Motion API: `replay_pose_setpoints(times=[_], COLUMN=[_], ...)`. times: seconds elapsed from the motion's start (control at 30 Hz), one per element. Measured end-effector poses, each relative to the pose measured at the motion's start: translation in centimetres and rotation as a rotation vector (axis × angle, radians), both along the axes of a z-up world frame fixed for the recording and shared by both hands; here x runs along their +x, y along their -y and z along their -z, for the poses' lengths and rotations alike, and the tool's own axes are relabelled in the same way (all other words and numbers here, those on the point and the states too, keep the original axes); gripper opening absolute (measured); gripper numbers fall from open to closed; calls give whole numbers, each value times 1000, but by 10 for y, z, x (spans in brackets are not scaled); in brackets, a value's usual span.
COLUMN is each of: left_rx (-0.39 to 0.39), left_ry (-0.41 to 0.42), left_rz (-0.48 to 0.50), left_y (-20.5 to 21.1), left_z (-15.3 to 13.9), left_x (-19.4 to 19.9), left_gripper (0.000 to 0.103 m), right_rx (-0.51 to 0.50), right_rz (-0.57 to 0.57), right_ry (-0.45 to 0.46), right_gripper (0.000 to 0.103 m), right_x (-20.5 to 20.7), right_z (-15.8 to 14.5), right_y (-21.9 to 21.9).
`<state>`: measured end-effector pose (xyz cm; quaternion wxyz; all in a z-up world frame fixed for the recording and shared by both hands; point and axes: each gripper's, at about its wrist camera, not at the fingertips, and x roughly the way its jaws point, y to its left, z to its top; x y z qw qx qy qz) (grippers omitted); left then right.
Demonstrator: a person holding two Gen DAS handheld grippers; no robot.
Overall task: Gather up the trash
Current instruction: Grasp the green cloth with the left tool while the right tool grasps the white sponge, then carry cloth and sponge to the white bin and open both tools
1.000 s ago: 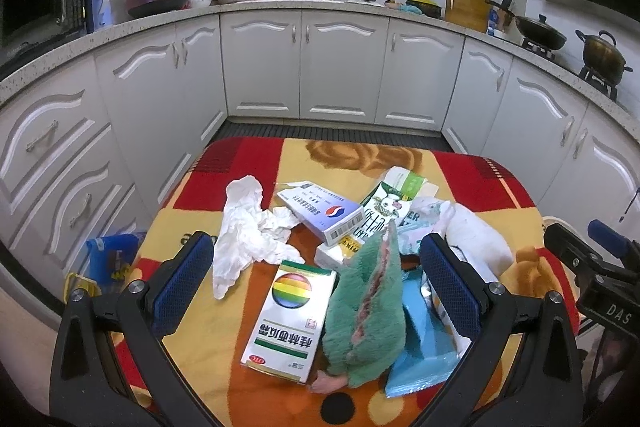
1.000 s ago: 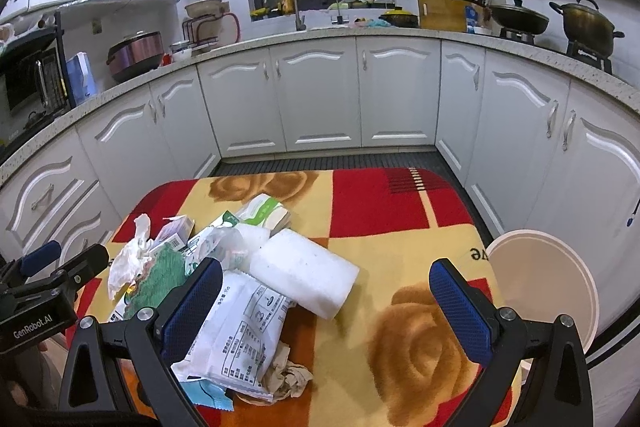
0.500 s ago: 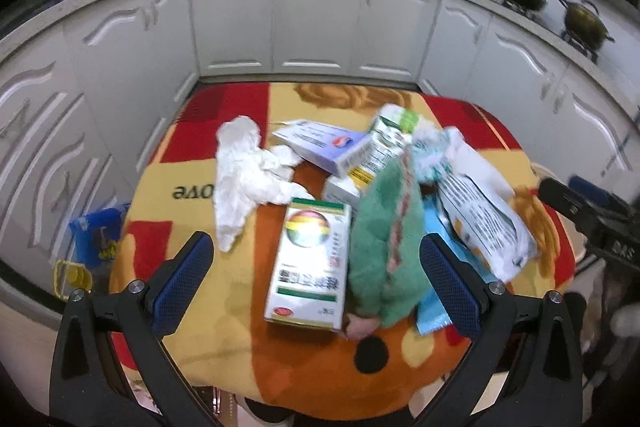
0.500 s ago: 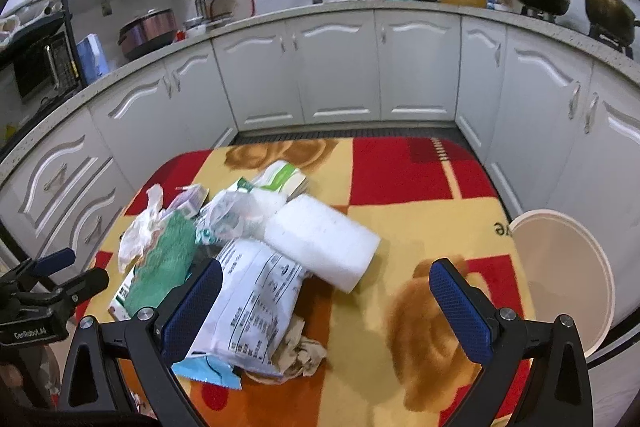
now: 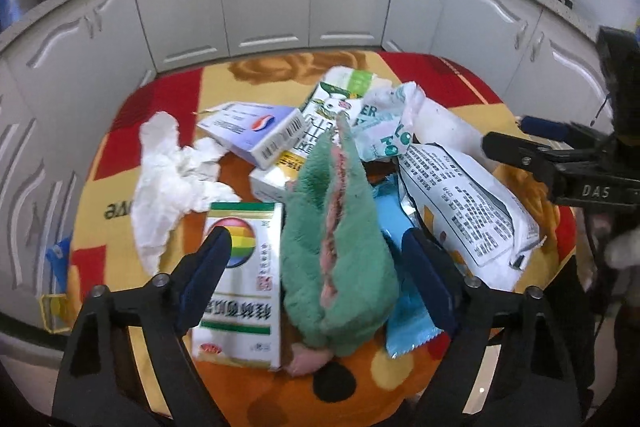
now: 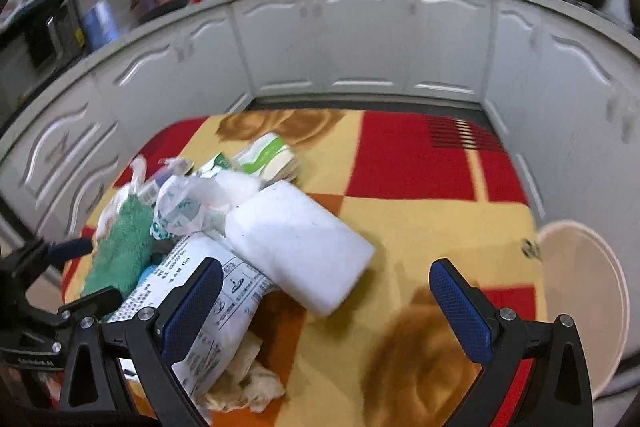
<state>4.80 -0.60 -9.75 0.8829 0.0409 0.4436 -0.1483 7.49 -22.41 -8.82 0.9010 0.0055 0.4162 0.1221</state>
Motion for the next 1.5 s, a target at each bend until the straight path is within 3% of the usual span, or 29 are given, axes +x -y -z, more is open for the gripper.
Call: replay_pose_setpoints(times=[0.13,0.23,0.3,0.33,0.5,0.77,1.03,1.27,1.5], left_rx=[-24,-47,-46,-39,-27,-59,-112,-150,-186], left_ry=[-33,-52,-55,-53,-63,10,93,129,77], left_rz=[15,30,38,41,47,68,162,293,379], left_y=[1,4,7,8,6,-5,22,94,184], left_z=[5,4,3,2,-5,-50,-104,-133,-128], left_x=[9,14,15,15,13,-4,-12,-12,-5], left_gripper=[73,58,49,46,28,25,25,25,25], right_rx=[-18,17,67,95,112,145,98,42,-10], right_rz=[-84,-110,-118,-127,-111,-38,96,252,445], right_ry=[-22,-47,-81,-101,-59,95,136,152,96], right_gripper=[102,102,88,76,70,70,70,71,72], right_x=[21,35,41,43,26,-17,-46,-68,-79], right_z=[13,21,28,32,25,-27,-40,-44,-27], right_y=[-4,-2,2,3,3,33,76,129,192])
